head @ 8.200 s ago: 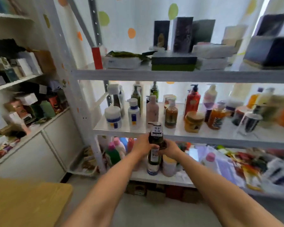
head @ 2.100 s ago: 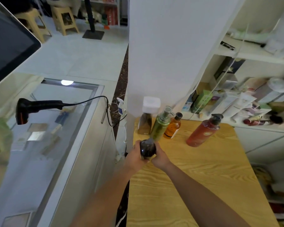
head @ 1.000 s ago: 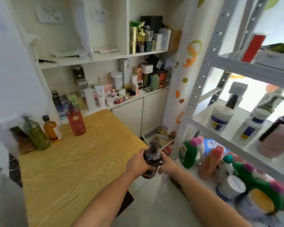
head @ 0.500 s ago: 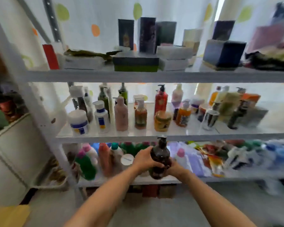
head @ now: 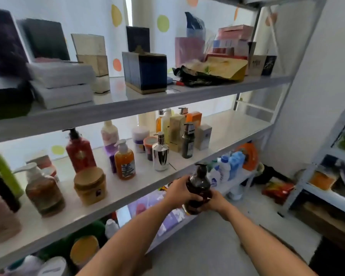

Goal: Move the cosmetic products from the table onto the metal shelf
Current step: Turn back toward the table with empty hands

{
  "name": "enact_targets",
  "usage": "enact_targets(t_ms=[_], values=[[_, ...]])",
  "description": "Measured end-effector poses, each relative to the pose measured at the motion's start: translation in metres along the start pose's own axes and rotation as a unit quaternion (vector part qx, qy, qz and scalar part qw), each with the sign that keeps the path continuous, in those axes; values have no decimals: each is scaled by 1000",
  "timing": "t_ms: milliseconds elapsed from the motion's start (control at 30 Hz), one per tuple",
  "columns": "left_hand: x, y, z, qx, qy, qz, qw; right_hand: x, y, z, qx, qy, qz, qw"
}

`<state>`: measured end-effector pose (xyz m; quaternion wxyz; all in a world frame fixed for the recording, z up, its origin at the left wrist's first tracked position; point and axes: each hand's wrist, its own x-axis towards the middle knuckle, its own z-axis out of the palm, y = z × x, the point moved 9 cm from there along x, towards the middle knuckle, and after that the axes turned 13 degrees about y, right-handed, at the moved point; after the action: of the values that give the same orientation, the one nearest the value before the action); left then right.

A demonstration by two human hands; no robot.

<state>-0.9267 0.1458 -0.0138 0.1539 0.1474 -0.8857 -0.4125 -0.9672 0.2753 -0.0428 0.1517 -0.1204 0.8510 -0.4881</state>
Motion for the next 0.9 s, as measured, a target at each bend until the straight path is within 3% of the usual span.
enact_targets(t_ms=[367, 567, 900], values=[[170, 43, 82, -40, -44, 42, 997, 152, 4, -87, 2, 117, 21, 993], [236, 54, 124, -59, -62, 30, 996, 212, 18, -119, 15, 134, 24, 991], [359, 77, 205, -176, 70, -23, 982, 375, 25, -190, -39, 119, -64, 990]])
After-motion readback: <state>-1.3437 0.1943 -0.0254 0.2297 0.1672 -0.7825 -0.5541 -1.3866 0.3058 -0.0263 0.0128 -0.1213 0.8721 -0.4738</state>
